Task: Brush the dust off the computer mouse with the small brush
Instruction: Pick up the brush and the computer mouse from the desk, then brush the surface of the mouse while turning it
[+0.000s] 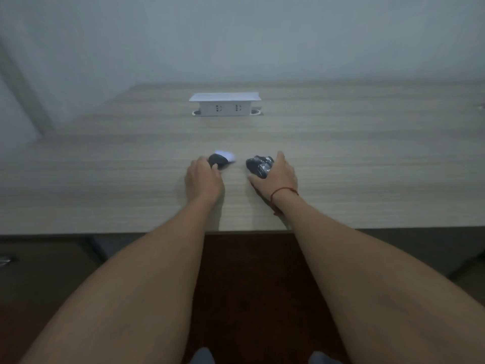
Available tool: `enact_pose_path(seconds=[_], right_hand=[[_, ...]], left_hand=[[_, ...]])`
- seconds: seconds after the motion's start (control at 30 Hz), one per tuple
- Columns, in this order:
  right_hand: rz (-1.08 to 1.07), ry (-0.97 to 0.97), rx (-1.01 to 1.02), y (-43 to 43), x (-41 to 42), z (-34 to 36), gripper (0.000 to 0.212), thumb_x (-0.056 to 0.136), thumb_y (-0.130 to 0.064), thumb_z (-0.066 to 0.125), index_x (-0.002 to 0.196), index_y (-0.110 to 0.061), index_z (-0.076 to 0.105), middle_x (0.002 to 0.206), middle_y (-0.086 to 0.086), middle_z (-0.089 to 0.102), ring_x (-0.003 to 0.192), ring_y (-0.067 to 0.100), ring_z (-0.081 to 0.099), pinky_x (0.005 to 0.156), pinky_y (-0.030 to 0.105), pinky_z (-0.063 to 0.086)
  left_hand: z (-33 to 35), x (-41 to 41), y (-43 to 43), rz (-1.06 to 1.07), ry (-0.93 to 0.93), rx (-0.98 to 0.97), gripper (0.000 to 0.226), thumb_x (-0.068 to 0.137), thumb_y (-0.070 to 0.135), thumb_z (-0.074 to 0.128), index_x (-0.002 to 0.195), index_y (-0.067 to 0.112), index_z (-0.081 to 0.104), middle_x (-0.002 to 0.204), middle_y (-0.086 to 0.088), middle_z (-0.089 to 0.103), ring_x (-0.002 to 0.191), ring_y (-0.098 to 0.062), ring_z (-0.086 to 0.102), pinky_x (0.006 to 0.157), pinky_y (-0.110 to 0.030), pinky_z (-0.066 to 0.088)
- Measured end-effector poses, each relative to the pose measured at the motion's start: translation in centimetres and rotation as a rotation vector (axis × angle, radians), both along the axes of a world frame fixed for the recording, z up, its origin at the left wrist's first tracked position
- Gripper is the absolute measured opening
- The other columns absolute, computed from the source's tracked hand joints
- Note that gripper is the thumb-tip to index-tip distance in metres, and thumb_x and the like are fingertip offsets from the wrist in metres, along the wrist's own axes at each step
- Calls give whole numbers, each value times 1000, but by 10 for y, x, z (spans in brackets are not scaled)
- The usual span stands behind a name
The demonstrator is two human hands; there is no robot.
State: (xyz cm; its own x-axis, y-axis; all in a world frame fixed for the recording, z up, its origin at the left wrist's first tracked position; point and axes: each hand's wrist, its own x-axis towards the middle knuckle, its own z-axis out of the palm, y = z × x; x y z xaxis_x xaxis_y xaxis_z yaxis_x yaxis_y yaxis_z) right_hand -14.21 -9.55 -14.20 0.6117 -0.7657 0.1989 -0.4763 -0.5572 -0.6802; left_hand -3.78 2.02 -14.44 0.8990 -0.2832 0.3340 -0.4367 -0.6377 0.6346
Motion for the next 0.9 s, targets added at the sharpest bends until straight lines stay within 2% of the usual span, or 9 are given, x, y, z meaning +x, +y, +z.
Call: enact_pose_path(seconds=[0.13, 0.3, 0.37, 0.5, 0.73, 0.9], right_hand=[[25, -18, 43, 1, -9, 4, 100, 74, -43, 78, 149, -9, 22, 142, 13, 46, 133, 32, 40, 110, 41, 36], [77, -61, 115, 2, -12, 5, 103, 71, -36, 80, 150, -12, 19, 135, 12, 55, 121, 32, 54, 102, 47, 46], [100, -61, 139, 1, -14, 5, 106, 71, -33, 80, 152, -14, 14, 135, 10, 56, 119, 31, 56, 102, 47, 47], [134, -55, 127, -3, -16, 4, 105, 72, -31, 77, 153, -14, 14, 137, 3, 58, 121, 28, 57, 104, 46, 44], [130, -63, 115, -5, -12, 0, 104, 70, -35, 77, 152, -17, 17, 133, 0, 61, 118, 27, 60, 101, 46, 47], [124, -71, 142, -7, -10, -2, 106, 71, -34, 79, 153, -18, 15, 135, 4, 60, 121, 28, 58, 103, 46, 46]], left_hand=[[6, -12, 2, -88, -41, -168, 27, 97, 21, 46, 111, 2, 58, 115, -18, 60, 111, -32, 52, 95, -36, 39], [19, -22, -2, -39, -13, -321, 31, 101, 32, 38, 103, 4, 51, 101, -12, 55, 91, -23, 51, 73, -32, 38], [24, -24, -6, -27, -2, -327, 33, 102, 33, 35, 103, 4, 49, 99, -11, 53, 88, -21, 49, 70, -31, 36], [36, -23, -17, -59, 6, -367, 34, 102, 28, 34, 104, -2, 52, 105, -22, 61, 98, -34, 56, 75, -35, 38], [44, -29, -33, -143, 63, -377, 34, 100, 27, 37, 105, 0, 55, 106, -20, 62, 100, -33, 56, 79, -33, 39], [43, -38, -43, -214, 95, -352, 32, 100, 32, 39, 103, 2, 51, 102, -19, 61, 98, -35, 57, 82, -39, 45]])
